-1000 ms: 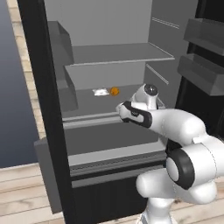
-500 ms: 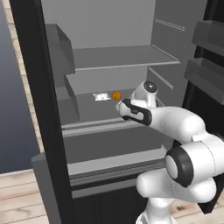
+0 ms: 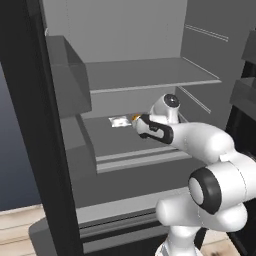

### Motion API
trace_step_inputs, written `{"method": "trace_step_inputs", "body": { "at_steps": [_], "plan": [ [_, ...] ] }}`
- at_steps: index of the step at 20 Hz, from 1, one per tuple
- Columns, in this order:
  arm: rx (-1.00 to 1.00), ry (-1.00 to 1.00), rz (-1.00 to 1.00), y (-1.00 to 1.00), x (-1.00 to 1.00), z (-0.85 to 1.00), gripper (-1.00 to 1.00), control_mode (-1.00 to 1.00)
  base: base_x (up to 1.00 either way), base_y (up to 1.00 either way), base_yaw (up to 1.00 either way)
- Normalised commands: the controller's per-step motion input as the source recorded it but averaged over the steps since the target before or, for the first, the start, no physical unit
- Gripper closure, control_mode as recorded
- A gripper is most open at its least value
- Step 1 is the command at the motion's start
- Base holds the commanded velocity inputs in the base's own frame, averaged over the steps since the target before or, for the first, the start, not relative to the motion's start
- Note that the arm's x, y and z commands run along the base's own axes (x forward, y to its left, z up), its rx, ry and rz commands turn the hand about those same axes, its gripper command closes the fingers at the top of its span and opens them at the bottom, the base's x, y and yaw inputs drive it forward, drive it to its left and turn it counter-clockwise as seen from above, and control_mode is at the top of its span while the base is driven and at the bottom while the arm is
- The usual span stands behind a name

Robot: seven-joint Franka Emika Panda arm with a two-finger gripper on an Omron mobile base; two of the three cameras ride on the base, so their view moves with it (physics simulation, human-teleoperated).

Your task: Pick the pear and orange from the fridge and place them on the plate next to the blender to make a fruit smoothie.

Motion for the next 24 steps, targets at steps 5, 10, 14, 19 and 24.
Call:
{"method": "trace_step_inputs", "body": {
  "at_steps": [5,10,14,19,24],
  "plan": [
    [0.00,0.00,-0.02,0.07,0.73,-0.09,-1.00,-1.00,0.11,0.01,-0.01],
    [-0.01,0.00,-0.02,0.10,0.75,-0.42,-1.00,-1.00,0.00,0.00,0.00],
    [0.00,0.00,0.00,0.07,0.43,-0.30,-1.00,-1.00,0.00,0.00,0.00],
    [0.00,0.00,-0.01,0.07,0.37,-0.19,-1.00,-1.00,0.00,0.00,0.00],
    [0.00,0.04,-0.03,0.01,0.45,-0.20,-1.00,-1.00,0.00,0.00,0.00]
  ]
}}
